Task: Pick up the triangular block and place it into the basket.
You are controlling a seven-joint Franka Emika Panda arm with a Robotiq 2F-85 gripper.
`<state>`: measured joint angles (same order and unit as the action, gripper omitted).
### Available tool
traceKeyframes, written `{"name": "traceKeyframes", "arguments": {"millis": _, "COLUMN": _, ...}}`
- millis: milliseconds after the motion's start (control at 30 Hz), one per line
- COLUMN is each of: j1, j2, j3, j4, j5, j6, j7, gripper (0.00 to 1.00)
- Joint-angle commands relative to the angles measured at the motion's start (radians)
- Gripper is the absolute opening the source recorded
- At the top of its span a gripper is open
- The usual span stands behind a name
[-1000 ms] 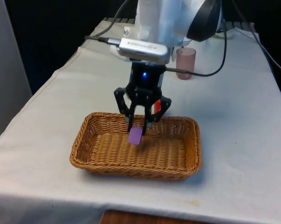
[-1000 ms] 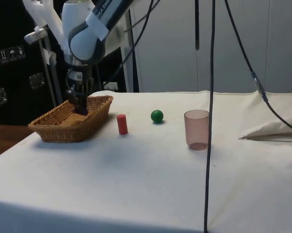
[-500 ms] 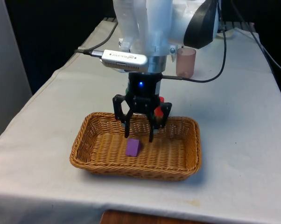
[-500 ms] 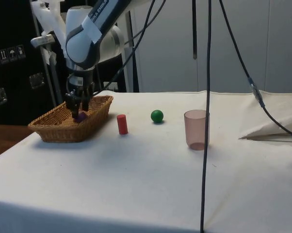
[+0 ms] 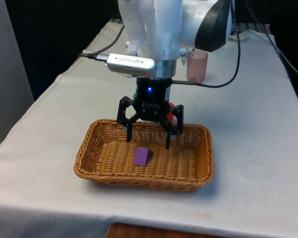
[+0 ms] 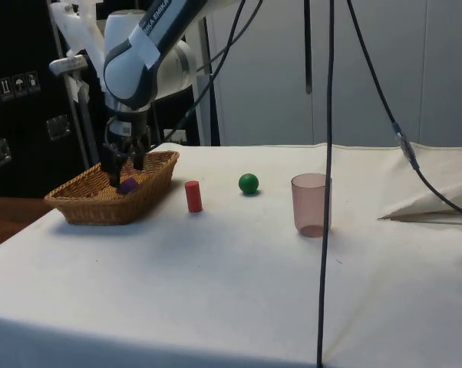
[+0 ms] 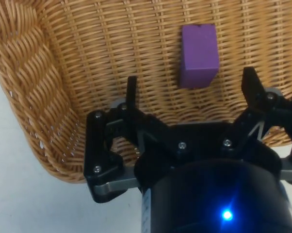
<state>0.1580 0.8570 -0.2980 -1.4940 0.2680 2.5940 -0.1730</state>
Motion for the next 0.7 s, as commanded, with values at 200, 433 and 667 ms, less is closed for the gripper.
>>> {"name": "traceKeyframes", "arguments": {"millis": 200, "j1": 0.007, "j2": -0.039, "j3": -0.008, "j4": -0.027, "j5": -0.002, "j6": -0.004, "j7": -0.002, "gripper": 1.0}}
{"name": "traceKeyframes", "arguments": {"millis": 433, "j1": 0.02, "j2": -0.102, "j3": -0.017, "j4": -0.089, "j5": -0.005, "j6": -0.001, "j7": -0.006, "gripper": 1.0}}
{"name": "traceKeyframes", "arguments": {"millis": 667, "j1": 0.03, "j2": -0.175, "j3": -0.024, "j4": -0.166, "j5": -0.01, "j6": 0.001, "j7": -0.012, "gripper": 1.0}}
